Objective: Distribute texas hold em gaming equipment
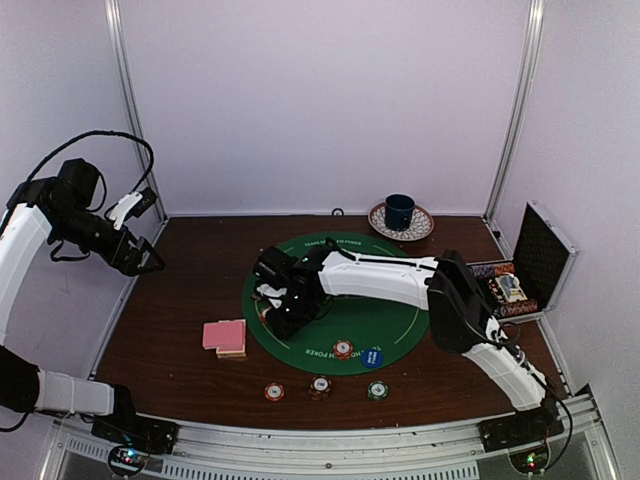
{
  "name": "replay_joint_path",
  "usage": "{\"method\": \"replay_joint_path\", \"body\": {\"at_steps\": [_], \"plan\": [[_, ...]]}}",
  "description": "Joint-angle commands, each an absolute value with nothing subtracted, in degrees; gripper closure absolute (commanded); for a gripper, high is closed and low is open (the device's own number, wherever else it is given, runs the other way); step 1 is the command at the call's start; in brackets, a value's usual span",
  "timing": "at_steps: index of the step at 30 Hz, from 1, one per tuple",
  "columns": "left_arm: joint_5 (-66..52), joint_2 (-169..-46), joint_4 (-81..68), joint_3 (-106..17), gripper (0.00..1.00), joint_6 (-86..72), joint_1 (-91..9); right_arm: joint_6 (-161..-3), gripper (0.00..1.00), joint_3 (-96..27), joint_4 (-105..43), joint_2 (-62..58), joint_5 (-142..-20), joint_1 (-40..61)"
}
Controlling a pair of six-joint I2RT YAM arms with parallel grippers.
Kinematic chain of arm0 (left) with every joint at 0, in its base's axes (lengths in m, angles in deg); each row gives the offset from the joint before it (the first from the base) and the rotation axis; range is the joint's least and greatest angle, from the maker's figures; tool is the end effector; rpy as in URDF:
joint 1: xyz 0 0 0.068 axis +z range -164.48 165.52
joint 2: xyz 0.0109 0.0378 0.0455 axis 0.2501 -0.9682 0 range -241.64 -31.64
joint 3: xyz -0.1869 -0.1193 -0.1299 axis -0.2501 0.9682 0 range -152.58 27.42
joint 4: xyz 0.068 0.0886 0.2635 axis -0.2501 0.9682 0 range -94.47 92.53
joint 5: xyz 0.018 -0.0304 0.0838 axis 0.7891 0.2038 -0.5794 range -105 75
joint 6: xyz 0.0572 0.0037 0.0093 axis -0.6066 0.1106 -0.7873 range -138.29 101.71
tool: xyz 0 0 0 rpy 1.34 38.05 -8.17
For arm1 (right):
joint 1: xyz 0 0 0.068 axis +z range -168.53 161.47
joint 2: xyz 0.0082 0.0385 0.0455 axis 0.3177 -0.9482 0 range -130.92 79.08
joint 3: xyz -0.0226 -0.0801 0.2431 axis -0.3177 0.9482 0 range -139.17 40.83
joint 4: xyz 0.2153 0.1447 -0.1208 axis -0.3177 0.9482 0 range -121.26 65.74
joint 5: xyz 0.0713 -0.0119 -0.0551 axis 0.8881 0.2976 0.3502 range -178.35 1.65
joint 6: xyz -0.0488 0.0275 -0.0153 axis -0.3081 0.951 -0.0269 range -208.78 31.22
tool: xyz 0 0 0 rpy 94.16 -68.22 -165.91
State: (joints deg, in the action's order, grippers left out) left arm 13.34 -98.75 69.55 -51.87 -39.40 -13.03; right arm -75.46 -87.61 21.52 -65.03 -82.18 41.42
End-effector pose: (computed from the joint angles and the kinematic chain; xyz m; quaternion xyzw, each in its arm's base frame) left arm 0.2289 -0.0140 0.3600 0.2191 0.9165 -0.1868 0.2777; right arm 0.2667 0.4699 0.1359 -0.3975 0.8969 0.1539 0.1183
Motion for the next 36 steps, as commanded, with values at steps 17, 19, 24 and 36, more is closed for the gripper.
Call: {"method": "replay_joint_path", "body": {"at_steps": [17,19,24,36], "plan": [[14.57,-98.33,68.25,-52.73,0.02,-38.88,-12.69,-76.2,0.27,-77.82,21.31,-46.74,-83.67,41.32],[14.56,-98.36,68.42,-52.86,0.02,-38.93,-12.68,-75.49,0.27,-72.7,21.3,-41.95,-83.96,41.42],[14.34,-98.17,68.65,-52.91,0.02,-39.21,-12.64,-72.38,0.27,-54.13,21.24,-28.68,-85.3,41.59],[14.68,-98.66,69.37,-54.2,0.02,-39.21,-12.64,-63.39,0.11,-24.75,17.92,-14.47,-83.34,43.45]]}}
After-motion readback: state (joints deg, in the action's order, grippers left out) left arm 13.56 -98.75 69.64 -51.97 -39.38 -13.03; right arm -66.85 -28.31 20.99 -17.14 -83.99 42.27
